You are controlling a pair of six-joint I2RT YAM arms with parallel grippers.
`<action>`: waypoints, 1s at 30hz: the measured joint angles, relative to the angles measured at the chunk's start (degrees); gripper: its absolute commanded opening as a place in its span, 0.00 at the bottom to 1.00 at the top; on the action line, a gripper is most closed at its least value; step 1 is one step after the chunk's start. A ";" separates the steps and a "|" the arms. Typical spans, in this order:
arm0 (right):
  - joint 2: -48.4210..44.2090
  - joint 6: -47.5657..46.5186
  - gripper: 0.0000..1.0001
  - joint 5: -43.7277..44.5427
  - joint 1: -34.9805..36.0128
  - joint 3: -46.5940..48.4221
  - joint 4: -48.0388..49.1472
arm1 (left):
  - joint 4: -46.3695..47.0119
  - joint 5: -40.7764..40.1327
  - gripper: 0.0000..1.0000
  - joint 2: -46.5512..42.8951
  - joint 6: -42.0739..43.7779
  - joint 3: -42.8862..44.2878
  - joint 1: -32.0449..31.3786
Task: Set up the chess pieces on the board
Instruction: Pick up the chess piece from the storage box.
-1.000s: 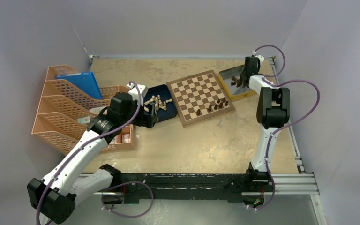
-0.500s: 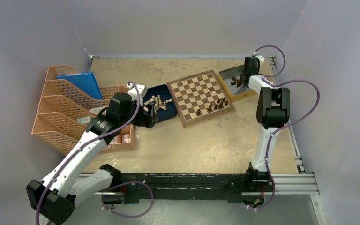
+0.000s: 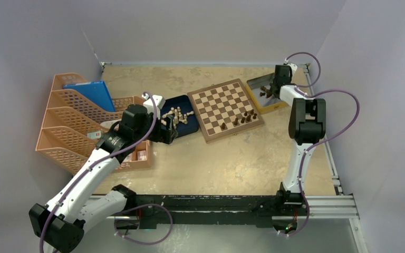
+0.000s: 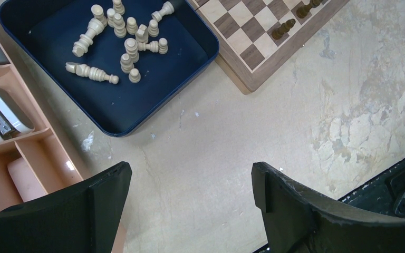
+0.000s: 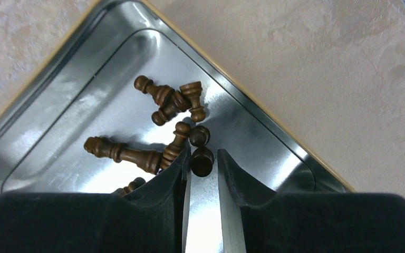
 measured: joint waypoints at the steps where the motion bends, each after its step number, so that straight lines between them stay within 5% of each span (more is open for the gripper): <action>1: 0.00 0.02 0.28 -0.04 0.00 -0.15 -0.26 | 0.00 0.00 0.84 0.00 0.00 0.00 0.00; 11: 0.00 0.04 0.17 -0.07 0.02 -0.42 -0.83 | 0.00 -0.07 0.84 0.00 0.00 0.00 0.00; 30: -9.68 0.13 0.17 2.78 4.66 0.07 -6.27 | -0.02 -0.37 0.84 -1.05 0.00 0.00 0.00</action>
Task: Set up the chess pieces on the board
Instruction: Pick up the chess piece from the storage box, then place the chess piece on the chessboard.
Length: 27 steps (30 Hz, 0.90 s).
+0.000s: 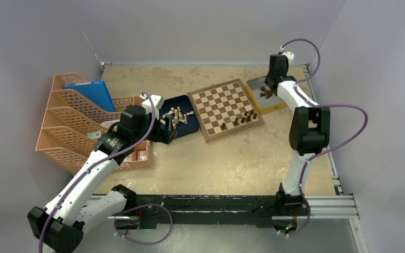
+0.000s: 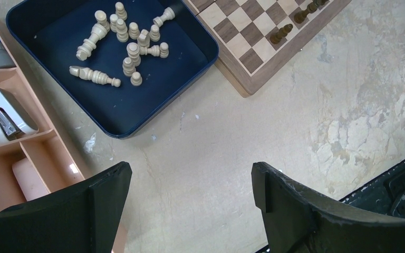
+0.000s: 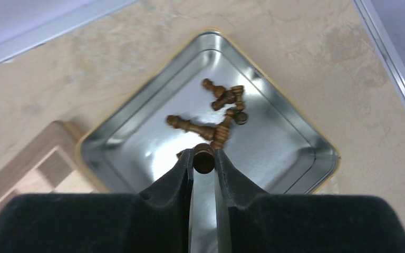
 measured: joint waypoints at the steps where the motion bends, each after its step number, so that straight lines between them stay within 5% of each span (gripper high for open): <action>1: -1.01 0.13 0.17 0.13 0.85 0.00 -0.17 | 0.02 0.00 0.84 -0.11 -0.02 0.00 0.00; 27: -24.30 4.94 0.18 -3.91 30.03 -19.39 -1.31 | 0.00 -0.96 0.84 -1.51 -0.04 0.00 0.00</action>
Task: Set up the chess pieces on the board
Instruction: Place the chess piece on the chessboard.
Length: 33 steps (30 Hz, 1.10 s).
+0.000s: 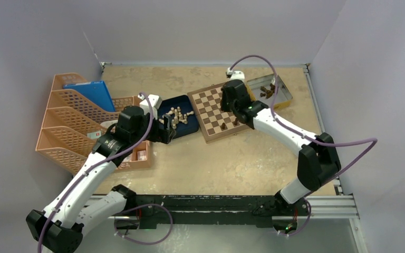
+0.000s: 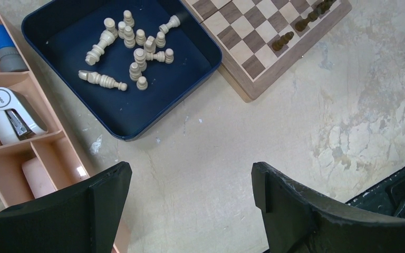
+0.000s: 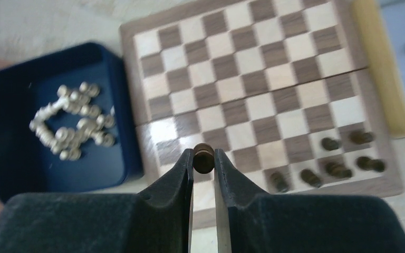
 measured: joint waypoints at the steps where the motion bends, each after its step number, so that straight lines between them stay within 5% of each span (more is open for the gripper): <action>1: 0.00 0.35 0.18 -0.07 1.42 -0.48 0.11 | 0.00 -0.17 0.84 -0.09 0.00 0.00 0.00; 13: 1.86 2.21 0.19 0.98 11.69 -5.92 1.49 | -0.04 -4.52 0.84 -2.82 -0.46 0.00 0.00; 33: 7.87 2.32 0.20 6.23 14.51 -9.64 6.32 | -0.04 -6.27 0.84 -3.50 -0.50 0.00 0.00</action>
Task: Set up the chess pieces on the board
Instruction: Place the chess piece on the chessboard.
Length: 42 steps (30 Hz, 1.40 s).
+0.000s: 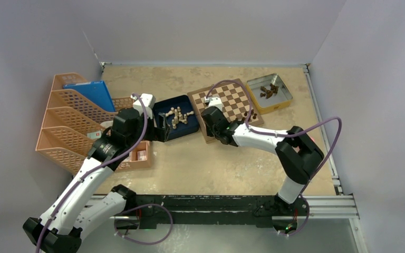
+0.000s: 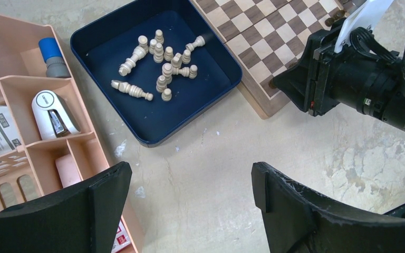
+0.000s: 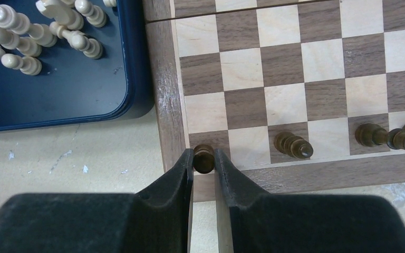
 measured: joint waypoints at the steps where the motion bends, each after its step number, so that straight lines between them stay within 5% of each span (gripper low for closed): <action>1: 0.20 0.00 0.20 0.04 0.07 -0.17 0.13 | 0.00 0.00 0.84 0.00 0.00 0.00 0.00; 42: 2.97 0.02 0.38 2.56 1.20 2.05 -2.58 | 0.00 0.20 0.84 0.46 0.00 0.00 0.00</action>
